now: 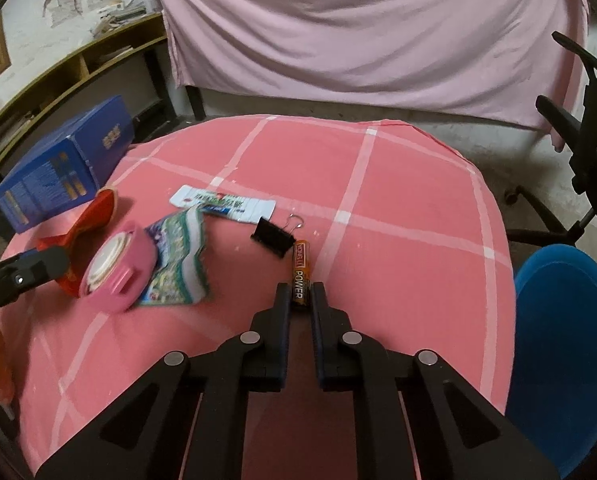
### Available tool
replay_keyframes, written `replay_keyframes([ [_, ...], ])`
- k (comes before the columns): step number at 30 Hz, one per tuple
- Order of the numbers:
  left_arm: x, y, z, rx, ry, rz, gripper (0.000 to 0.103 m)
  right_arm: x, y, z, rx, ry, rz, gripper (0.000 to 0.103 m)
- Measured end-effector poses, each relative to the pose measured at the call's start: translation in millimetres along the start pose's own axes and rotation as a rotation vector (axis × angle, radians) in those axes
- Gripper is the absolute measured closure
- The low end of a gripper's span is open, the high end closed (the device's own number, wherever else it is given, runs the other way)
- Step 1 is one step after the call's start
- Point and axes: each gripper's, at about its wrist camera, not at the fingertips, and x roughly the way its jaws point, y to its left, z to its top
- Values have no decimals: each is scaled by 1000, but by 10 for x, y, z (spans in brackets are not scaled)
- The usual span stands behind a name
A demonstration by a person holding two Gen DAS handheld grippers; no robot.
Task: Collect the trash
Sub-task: 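Grasp the red paper cup with the left tool while the right tool grasps the orange battery, then carry the red cup and battery over the blue bucket with both tools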
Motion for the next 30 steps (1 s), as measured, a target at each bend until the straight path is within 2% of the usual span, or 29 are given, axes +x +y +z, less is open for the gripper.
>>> replay_keyframes([
  [5, -109, -61, -138, -5, -35, 5, 41, -220, 125, -141, -26, -49, 65, 95],
  [8, -201, -152, -253, 15, -78, 14, 41, -301, 206, -203, -46, -61, 98, 95],
  [12, -335, -303, -359, 56, -155, 25, 41, -457, 259, -251, -59, -130, 116, 95],
  [15, -441, -439, -399, 96, -222, 32, 41, -617, 243, -285, -57, -215, 116, 95],
  [21, -599, -823, -380, 193, -367, 33, 41, -1048, 147, -402, -25, -462, 100, 95],
  [26, -642, -1231, -384, 277, -466, 15, 41, -1364, 86, -472, -18, -648, 45, 95],
  [30, -598, -1522, -419, 351, -514, -3, 41, -1601, -31, -564, 24, -769, -8, 95],
])
